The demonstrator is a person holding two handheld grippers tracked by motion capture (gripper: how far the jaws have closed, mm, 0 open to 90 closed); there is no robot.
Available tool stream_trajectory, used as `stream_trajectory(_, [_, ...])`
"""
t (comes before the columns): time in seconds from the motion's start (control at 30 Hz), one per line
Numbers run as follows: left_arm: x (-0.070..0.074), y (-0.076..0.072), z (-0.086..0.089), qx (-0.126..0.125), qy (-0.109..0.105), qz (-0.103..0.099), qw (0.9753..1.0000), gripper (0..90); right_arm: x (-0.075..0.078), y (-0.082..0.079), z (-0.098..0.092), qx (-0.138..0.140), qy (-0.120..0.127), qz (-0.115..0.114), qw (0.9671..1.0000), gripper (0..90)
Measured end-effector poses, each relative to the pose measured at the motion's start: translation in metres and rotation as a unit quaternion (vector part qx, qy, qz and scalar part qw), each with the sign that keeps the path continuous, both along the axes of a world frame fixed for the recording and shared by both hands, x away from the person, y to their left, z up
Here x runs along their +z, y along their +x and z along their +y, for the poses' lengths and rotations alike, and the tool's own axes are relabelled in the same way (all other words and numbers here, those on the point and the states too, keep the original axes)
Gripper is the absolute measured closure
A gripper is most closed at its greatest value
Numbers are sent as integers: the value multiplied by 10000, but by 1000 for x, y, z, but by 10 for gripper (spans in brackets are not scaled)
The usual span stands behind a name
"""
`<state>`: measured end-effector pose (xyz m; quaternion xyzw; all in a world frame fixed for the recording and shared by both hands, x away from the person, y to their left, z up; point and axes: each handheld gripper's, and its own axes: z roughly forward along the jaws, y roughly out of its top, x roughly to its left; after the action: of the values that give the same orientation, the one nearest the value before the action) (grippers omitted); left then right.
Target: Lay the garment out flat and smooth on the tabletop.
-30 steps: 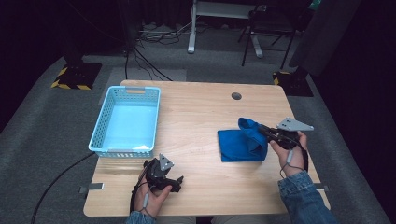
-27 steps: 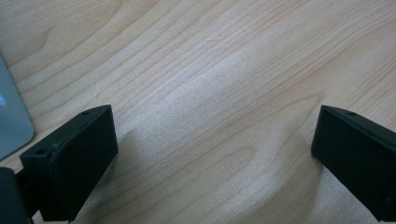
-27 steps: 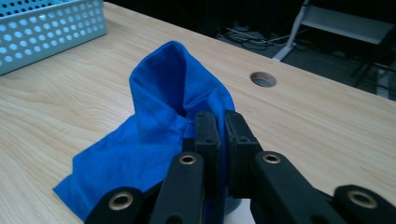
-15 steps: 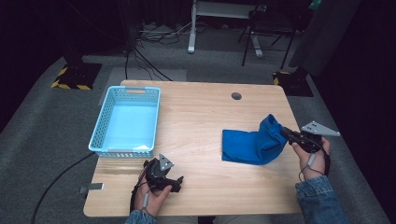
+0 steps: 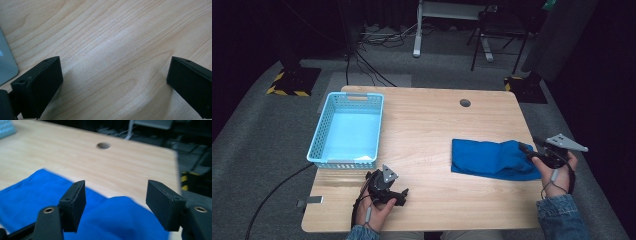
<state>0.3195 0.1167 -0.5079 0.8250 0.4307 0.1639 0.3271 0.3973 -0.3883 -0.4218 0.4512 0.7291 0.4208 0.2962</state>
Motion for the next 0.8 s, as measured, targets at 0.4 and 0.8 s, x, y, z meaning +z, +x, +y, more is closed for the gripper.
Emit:
stream_trajectory(0.4, [0,-1,0,15,6,-6,10000,3,-47,28,39,727,-491,979,9913,353])
stream_trajectory(0.8, [0,-2,-3,170,-7,-8,9999,4,-69,33,62,1147,-923,1409,9790,347])
